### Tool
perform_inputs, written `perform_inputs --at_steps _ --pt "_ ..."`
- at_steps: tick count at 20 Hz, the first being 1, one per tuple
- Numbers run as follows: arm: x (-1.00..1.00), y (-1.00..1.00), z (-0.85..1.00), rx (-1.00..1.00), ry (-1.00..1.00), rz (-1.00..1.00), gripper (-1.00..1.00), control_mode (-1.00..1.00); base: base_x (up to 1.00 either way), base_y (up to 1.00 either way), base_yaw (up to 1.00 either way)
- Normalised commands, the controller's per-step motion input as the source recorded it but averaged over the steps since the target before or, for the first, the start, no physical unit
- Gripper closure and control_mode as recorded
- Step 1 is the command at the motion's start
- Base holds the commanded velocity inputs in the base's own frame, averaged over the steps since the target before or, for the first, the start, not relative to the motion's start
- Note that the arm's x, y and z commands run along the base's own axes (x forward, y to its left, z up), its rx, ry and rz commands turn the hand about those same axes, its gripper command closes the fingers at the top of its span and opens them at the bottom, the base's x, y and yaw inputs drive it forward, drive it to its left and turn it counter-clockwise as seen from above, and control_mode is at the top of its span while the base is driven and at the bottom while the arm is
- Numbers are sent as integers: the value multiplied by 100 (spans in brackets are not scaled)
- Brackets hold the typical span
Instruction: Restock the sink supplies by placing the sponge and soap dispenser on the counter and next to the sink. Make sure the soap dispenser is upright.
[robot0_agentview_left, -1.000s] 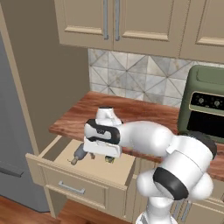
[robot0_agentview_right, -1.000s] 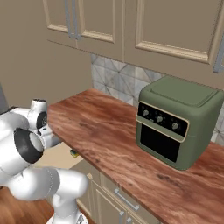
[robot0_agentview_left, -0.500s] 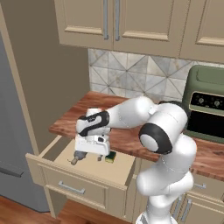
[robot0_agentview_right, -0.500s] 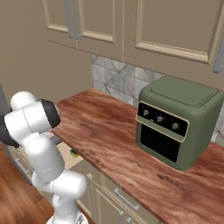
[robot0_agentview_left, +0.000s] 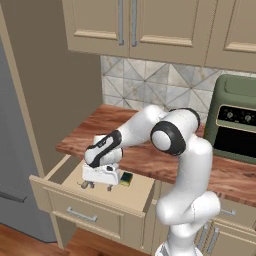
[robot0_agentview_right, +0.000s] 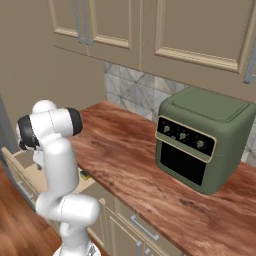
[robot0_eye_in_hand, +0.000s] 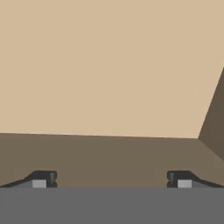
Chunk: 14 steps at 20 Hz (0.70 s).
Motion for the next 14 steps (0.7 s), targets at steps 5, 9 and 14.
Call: perform_inputs --at_steps 5,9,14 --pt "46 0 -29 0 0 0 -100 -100 0 0 0" --pt "46 1 -42 1 0 0 -100 -100 0 0 0" --pt "23 8 -53 4 0 0 -100 -100 0 0 0"
